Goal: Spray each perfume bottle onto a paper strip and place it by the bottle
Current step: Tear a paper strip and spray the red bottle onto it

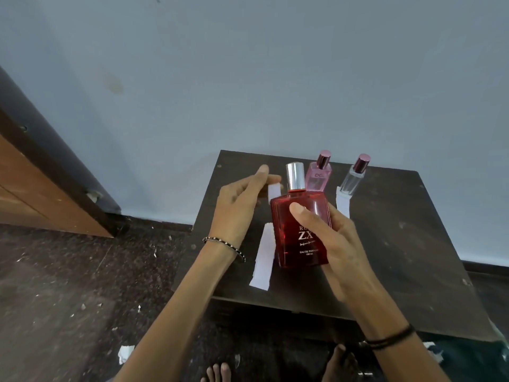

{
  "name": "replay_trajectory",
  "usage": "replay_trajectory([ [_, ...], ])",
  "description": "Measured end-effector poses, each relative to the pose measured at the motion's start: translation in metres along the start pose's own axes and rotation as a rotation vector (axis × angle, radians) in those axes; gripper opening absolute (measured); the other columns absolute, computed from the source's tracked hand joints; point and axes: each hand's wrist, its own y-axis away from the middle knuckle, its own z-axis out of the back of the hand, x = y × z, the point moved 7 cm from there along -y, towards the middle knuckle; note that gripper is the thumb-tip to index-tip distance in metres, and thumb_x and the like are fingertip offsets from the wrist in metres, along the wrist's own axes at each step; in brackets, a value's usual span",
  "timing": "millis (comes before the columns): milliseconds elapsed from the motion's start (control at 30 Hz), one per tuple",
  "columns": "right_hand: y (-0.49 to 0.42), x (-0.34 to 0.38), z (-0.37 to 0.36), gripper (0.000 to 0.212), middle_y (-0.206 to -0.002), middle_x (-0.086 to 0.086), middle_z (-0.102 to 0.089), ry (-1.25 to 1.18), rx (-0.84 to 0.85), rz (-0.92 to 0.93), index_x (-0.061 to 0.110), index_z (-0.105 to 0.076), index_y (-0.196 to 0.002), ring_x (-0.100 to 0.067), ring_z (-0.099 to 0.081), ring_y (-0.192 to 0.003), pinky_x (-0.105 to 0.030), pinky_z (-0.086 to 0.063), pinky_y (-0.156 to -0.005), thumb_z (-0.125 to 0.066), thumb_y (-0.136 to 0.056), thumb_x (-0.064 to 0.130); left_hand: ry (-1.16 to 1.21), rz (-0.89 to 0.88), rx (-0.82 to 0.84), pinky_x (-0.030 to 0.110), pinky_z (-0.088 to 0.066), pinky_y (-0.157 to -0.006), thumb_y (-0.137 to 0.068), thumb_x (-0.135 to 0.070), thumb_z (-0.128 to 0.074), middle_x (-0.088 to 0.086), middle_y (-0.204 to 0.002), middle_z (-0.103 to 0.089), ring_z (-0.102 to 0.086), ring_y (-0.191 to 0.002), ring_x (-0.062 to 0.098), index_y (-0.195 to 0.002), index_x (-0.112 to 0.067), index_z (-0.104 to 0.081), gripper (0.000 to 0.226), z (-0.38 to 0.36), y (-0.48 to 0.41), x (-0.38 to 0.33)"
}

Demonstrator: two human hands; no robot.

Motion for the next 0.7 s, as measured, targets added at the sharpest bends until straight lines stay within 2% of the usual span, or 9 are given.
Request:
replay_trajectory([
  [100, 0.002, -0.006, 0.001, 0.035, -0.105, 0.000, -0.079, -0.088, 0.073, -0.058, 0.043, -0.070, -0.110, -0.029, -0.077, -0.095, -0.036, -0.063, -0.074, -0.079, -0.076, 0.043, 0.061, -0.006, 0.076, 0.011, -0.055, -0.071, -0.095, -0.056, -0.053, -0.018, -0.087, -0.081, -0.074, -0.089, -0.002, -0.076, -0.044, -0.081, 0.036, -0.014, 0.003, -0.006],
  [167, 0.004, -0.006, 0.000, 0.046, -0.107, -0.009, -0.078, -0.108, 0.112, -0.072, 0.031, -0.063, -0.125, -0.037, -0.077, -0.091, -0.037, -0.063, -0.073, -0.076, -0.082, 0.039, 0.104, -0.030, 0.122, 0.011, -0.056, -0.072, -0.091, -0.059, -0.060, 0.004, -0.088, -0.082, -0.077, -0.086, 0.016, -0.084, -0.026, -0.084, 0.041, -0.021, 0.004, -0.007],
  [233, 0.005, -0.006, -0.002, 0.045, -0.111, -0.012, -0.077, -0.100, 0.133, -0.066, 0.028, -0.062, -0.128, -0.039, -0.077, -0.092, -0.043, -0.063, -0.079, -0.074, -0.085, 0.038, 0.135, -0.054, 0.177, 0.035, -0.064, -0.077, -0.085, -0.058, -0.071, 0.026, -0.095, -0.076, -0.070, -0.092, 0.044, -0.089, -0.011, -0.081, 0.047, -0.027, 0.008, -0.005],
  [267, 0.005, -0.007, -0.002, 0.043, -0.114, -0.014, -0.076, -0.097, 0.146, -0.061, 0.028, -0.063, -0.127, -0.040, -0.076, -0.093, -0.048, -0.062, -0.083, -0.074, -0.087, 0.038, 0.154, -0.047, 0.186, 0.055, -0.059, -0.080, -0.081, -0.056, -0.075, 0.029, -0.096, -0.075, -0.067, -0.092, 0.053, -0.090, -0.012, -0.081, 0.046, -0.029, 0.009, -0.004],
  [333, 0.004, -0.009, -0.001, 0.040, -0.118, -0.015, -0.074, -0.078, 0.149, -0.053, 0.028, -0.064, -0.126, -0.041, -0.075, -0.096, -0.054, -0.059, -0.089, -0.074, -0.089, 0.037, 0.179, -0.034, 0.177, 0.071, -0.053, -0.076, -0.078, -0.055, -0.079, 0.025, -0.092, -0.076, -0.066, -0.086, 0.058, -0.089, -0.014, -0.082, 0.043, -0.031, 0.010, -0.004],
  [400, 0.002, -0.010, 0.001, 0.039, -0.117, -0.013, -0.074, -0.035, 0.130, -0.042, 0.029, -0.065, -0.125, -0.038, -0.074, -0.100, -0.057, -0.057, -0.091, -0.075, -0.089, 0.038, 0.148, -0.052, 0.141, 0.061, -0.059, -0.068, -0.079, -0.055, -0.079, 0.017, -0.084, -0.079, -0.073, -0.076, 0.047, -0.085, -0.016, -0.083, 0.039, -0.030, 0.009, -0.004],
  [467, 0.000, -0.008, 0.003, 0.036, -0.115, -0.009, -0.075, 0.028, 0.109, -0.006, 0.032, -0.065, -0.123, -0.031, -0.076, -0.099, -0.055, -0.059, -0.089, -0.075, -0.089, 0.041, 0.127, -0.067, 0.098, 0.033, -0.063, -0.061, -0.081, -0.052, -0.077, 0.008, -0.077, -0.081, -0.077, -0.067, 0.022, -0.080, -0.019, -0.083, 0.033, -0.029, 0.008, -0.005],
  [533, -0.001, -0.005, 0.006, 0.036, -0.113, 0.002, -0.076, 0.135, 0.068, 0.045, 0.040, -0.065, -0.119, -0.020, -0.076, -0.099, -0.045, -0.062, -0.087, -0.074, -0.086, 0.051, 0.127, -0.079, 0.076, 0.017, -0.058, -0.060, -0.083, -0.047, -0.077, 0.004, -0.076, -0.081, -0.078, -0.069, 0.013, -0.078, -0.020, -0.083, 0.028, -0.030, 0.009, -0.007],
  [700, 0.000, 0.006, 0.013, 0.043, -0.094, 0.043, -0.062, 0.491, -0.050, 0.145, 0.065, -0.051, -0.107, 0.021, -0.061, -0.091, 0.004, -0.045, -0.066, -0.057, -0.070, 0.085, 0.147, -0.074, 0.038, 0.018, -0.059, -0.066, -0.085, -0.038, -0.077, 0.001, -0.077, -0.081, -0.078, -0.074, 0.012, -0.076, -0.021, -0.084, 0.021, -0.035, 0.010, -0.010],
])
